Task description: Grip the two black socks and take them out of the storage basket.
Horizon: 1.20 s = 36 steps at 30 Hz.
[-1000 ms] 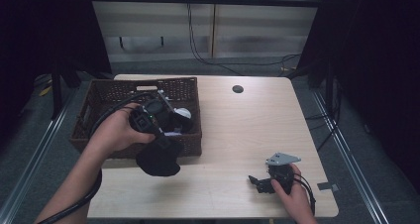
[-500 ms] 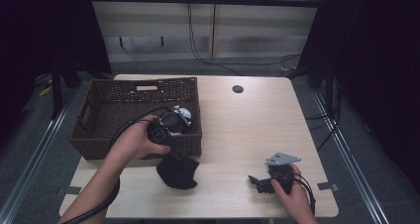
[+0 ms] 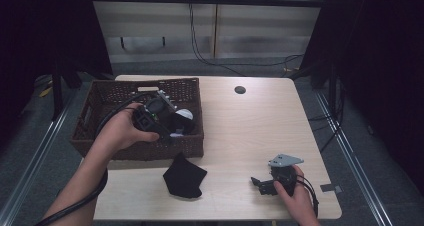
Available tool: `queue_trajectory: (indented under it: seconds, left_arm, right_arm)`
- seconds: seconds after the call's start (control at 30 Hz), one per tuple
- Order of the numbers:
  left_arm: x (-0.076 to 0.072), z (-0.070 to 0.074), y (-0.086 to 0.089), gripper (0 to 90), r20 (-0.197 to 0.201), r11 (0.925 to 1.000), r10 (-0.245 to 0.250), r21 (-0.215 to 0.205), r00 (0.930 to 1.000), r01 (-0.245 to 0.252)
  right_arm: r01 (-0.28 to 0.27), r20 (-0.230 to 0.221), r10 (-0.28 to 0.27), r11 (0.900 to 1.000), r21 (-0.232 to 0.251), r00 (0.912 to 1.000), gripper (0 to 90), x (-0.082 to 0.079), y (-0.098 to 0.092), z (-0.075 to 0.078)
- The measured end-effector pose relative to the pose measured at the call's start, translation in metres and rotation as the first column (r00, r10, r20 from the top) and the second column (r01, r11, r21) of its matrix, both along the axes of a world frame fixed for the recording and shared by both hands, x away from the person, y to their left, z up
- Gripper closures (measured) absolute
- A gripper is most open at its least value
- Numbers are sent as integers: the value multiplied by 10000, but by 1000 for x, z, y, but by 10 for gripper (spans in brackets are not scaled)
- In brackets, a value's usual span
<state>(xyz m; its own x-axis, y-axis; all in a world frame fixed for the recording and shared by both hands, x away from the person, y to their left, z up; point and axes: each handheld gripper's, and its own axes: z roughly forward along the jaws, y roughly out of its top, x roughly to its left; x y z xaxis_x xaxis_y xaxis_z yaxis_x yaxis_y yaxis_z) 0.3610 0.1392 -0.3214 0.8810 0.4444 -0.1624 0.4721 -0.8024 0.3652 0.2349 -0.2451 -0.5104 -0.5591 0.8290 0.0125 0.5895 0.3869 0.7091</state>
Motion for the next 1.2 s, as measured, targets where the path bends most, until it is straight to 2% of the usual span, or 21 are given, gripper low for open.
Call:
queue_trajectory:
  seconds: [0.17, 0.27, 0.37, 0.5, 0.53, 0.77, 0.93, 1.2]
  left_arm:
    - [18, 1, 11, 562, 181, 9985, 552, 21, 9983, -553]
    - [24, 0, 13, 542, 311, 9974, 718, 3, 9969, -719]
    - [33, -3, 16, 516, 445, 9941, 1081, -55, 9931, -1079]
    - [44, -12, 17, 480, 481, 9915, 1294, 68, 9904, -1299]
    - [48, -17, 18, 467, 575, 9889, 1475, 86, 9874, -1482]
    - [63, -36, 18, 446, 518, 9816, 1909, 3, 9802, -1912]
    - [77, -53, 14, 412, 615, 9776, 2099, 50, 9758, -2106]
    - [91, -70, 9, 393, 674, 9723, 2334, -3, 9700, -2339]
  right_arm:
    - [27, 2, -27, 10000, 21, 10000, 76, 0, 0, 0]
    - [52, -26, -52, 10000, 34, 10000, 76, 0, 0, 0]
    - [27, 6, -27, 10000, 26, 10000, 75, 0, 0, 0]
    - [44, -16, -44, 10000, 35, 10000, 76, 0, 0, 0]
    - [42, -10, -42, 10000, 38, 10000, 75, 0, 0, 0]
    - [21, 22, -21, 10000, 31, 10000, 75, 0, 0, 0]
    - [31, 7, -31, 10000, 42, 10000, 75, 0, 0, 0]
    - [-39, 42, 39, 10000, 54, 10000, 75, 1, 0, 0]
